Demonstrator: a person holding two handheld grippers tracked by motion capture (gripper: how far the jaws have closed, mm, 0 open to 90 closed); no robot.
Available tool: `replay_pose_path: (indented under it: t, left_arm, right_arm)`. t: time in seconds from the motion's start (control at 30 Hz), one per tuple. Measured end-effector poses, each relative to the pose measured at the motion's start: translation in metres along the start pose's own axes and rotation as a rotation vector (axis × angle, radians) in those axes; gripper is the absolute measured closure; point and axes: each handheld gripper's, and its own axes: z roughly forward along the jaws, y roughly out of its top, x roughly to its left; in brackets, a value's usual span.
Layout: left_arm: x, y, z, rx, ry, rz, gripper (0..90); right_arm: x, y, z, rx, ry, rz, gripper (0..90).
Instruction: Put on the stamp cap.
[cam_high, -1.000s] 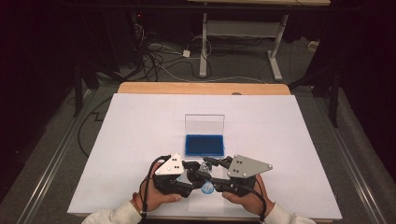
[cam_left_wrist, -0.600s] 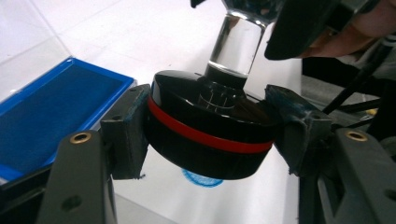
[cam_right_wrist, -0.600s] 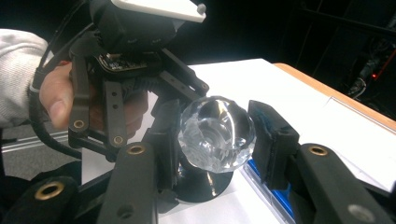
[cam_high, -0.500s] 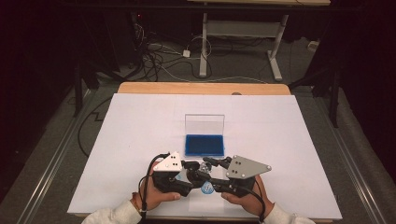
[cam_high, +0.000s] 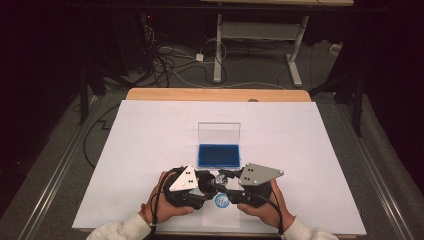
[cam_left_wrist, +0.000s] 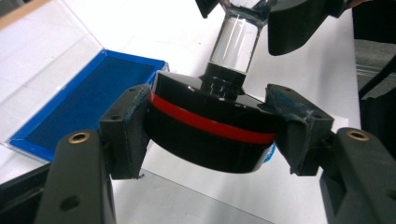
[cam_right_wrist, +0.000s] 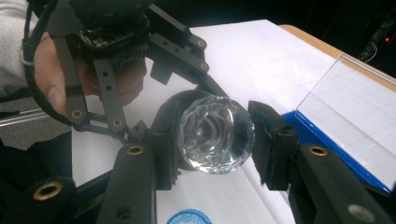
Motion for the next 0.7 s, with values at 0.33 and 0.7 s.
replay_pose_path:
  t: [0.33,0.7]
  left_arm:
    - [-0.001,0.005,-0.010,-0.056,-0.008,-0.013,33.6]
    - [0.000,0.006,-0.011,-0.035,-0.005,-0.022,33.7]
  right_arm:
    - [-0.005,0.002,-0.008,-0.037,0.026,0.045,57.1]
    - [-0.004,0.000,-0.004,-0.016,0.010,0.051,57.4]
